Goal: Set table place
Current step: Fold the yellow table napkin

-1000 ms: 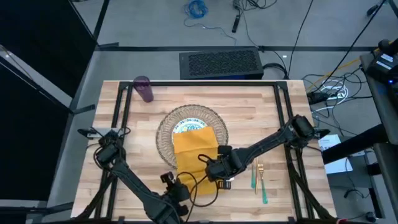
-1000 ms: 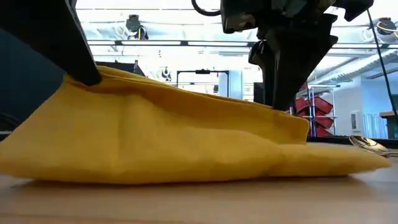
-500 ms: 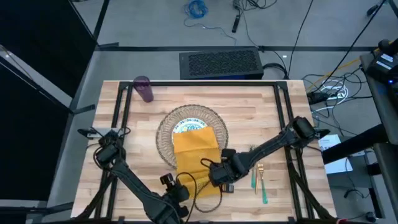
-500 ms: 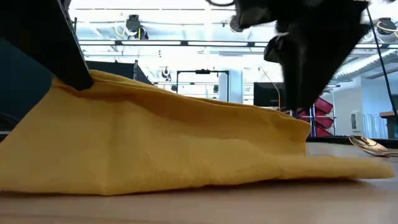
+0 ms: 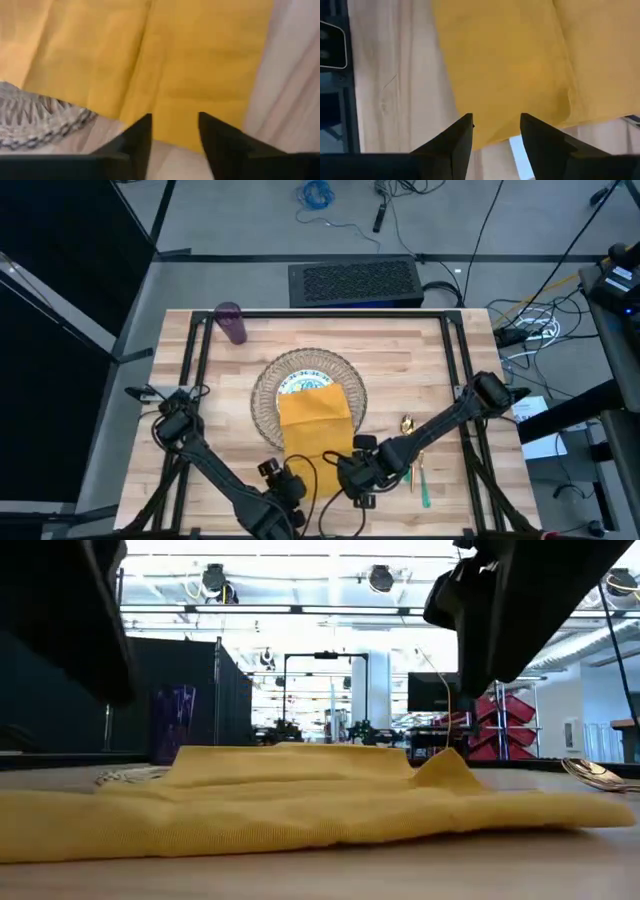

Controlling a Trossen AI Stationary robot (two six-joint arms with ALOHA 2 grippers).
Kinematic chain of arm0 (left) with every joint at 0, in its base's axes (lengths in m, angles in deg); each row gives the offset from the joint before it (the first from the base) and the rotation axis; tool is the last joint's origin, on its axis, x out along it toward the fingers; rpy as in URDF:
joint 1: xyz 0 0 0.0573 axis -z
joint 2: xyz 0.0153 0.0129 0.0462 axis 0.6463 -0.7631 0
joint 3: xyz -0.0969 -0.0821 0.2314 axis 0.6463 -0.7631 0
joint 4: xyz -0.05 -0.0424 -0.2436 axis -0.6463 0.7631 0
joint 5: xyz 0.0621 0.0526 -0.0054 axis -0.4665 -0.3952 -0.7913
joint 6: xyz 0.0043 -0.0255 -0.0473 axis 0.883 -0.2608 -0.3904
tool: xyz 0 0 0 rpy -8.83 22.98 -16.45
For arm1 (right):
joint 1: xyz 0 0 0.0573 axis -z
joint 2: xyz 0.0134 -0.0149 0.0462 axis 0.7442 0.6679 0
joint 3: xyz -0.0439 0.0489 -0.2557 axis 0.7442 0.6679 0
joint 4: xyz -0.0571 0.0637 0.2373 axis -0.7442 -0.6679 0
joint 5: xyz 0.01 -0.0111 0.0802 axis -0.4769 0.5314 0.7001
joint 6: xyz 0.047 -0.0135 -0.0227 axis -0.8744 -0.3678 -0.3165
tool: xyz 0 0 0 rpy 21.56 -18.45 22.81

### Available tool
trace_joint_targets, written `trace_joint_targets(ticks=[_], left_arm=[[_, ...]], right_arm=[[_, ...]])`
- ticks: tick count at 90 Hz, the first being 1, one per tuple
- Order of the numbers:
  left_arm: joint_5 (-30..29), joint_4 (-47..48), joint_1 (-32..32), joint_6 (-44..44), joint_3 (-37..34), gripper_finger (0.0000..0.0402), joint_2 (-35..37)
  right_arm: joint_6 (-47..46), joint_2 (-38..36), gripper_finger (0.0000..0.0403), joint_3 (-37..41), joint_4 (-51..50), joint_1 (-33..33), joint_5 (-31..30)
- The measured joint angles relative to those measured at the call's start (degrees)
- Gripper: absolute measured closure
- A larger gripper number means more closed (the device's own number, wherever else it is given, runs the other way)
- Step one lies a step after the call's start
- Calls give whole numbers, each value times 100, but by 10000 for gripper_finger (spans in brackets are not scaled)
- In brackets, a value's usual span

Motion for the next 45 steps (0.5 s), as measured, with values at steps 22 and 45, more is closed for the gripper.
trace_joint_targets(ticks=[22,45], left_arm=[[-191,582,-59,-308,0,175,0],[-620,2316,-429,-315,-1,174,0]], right_arm=[[520,23,252,0,-120,366,-155],[1157,42,252,0,-773,1083,-460]])
